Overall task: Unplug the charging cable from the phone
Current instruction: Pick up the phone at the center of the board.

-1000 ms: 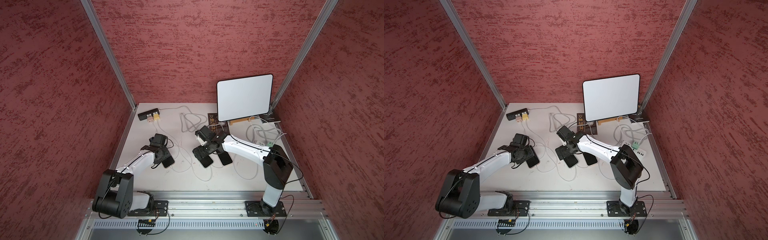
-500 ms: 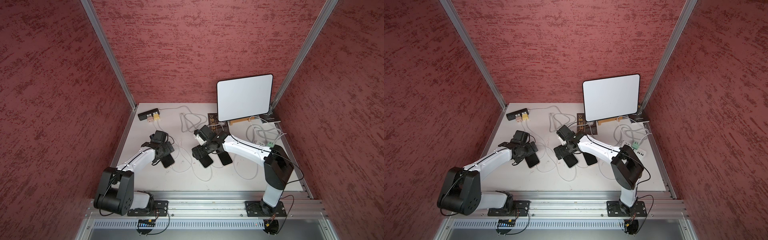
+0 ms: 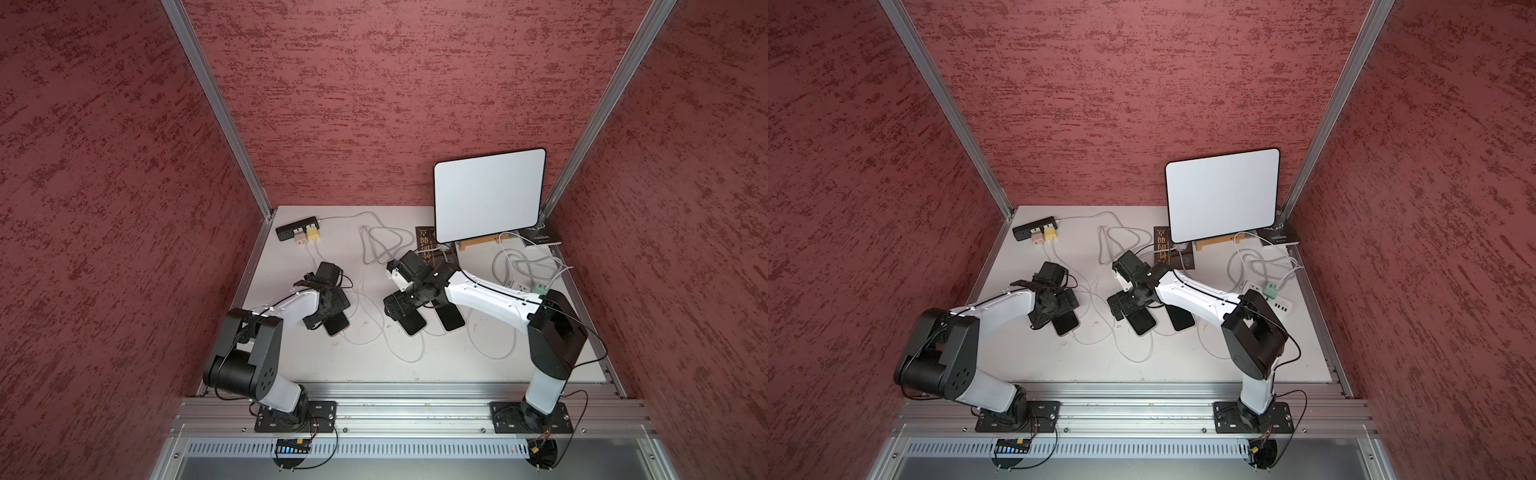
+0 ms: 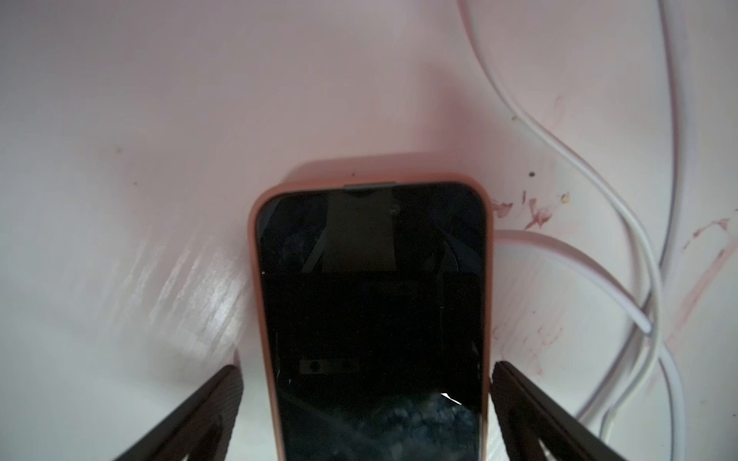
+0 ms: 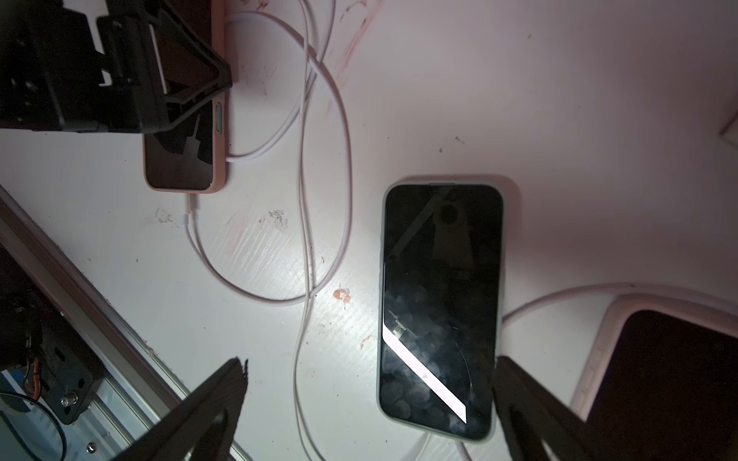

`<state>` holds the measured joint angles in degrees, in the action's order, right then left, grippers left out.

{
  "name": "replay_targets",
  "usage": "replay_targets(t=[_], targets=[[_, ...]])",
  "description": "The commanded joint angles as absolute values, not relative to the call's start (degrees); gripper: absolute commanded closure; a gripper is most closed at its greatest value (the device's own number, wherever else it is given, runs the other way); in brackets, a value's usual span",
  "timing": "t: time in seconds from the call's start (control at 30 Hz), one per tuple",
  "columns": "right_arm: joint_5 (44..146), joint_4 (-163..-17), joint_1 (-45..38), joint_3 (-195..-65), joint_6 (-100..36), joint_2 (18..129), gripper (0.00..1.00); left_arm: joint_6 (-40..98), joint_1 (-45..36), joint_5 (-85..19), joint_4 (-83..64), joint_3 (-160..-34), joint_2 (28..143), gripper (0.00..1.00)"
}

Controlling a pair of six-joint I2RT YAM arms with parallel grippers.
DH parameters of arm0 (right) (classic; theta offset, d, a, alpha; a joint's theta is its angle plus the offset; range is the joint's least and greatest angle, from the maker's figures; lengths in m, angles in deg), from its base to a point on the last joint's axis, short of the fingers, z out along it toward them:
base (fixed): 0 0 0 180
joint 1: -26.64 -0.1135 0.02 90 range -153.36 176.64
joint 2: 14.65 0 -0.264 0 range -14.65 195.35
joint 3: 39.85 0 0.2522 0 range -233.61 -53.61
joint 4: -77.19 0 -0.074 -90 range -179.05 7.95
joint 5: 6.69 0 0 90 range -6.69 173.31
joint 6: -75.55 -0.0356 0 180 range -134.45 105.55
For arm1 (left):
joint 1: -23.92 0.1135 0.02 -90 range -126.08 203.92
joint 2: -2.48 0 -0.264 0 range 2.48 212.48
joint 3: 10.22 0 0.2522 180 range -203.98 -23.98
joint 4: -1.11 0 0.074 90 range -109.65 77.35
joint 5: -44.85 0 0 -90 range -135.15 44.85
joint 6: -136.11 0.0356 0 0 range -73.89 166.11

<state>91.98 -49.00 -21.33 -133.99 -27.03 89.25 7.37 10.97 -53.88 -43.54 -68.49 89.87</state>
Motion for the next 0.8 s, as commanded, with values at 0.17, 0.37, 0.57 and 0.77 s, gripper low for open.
replay_targets(t=[0.17, 0.37, 0.57, 0.77], targets=[[93.20, -50.76, -21.79, -133.40, -25.71, 88.53, 0.01, 6.99, 10.39, -54.63, -42.05, -69.77, 92.23, 0.11], [94.68, -52.45, -21.79, -133.66, -25.92, 88.29, 0.01, 7.27, 10.38, -55.50, -42.91, -69.70, 90.91, 0.30], [97.12, -55.48, -21.79, -133.43, -26.30, 87.66, 0.01, 7.67, 10.21, -56.13, -43.96, -69.42, 87.24, 0.42], [99.30, -61.87, -21.79, -130.42, -27.56, 85.49, 0.01, 8.56, 10.04, -56.67, -44.97, -69.96, 82.28, 0.51]])
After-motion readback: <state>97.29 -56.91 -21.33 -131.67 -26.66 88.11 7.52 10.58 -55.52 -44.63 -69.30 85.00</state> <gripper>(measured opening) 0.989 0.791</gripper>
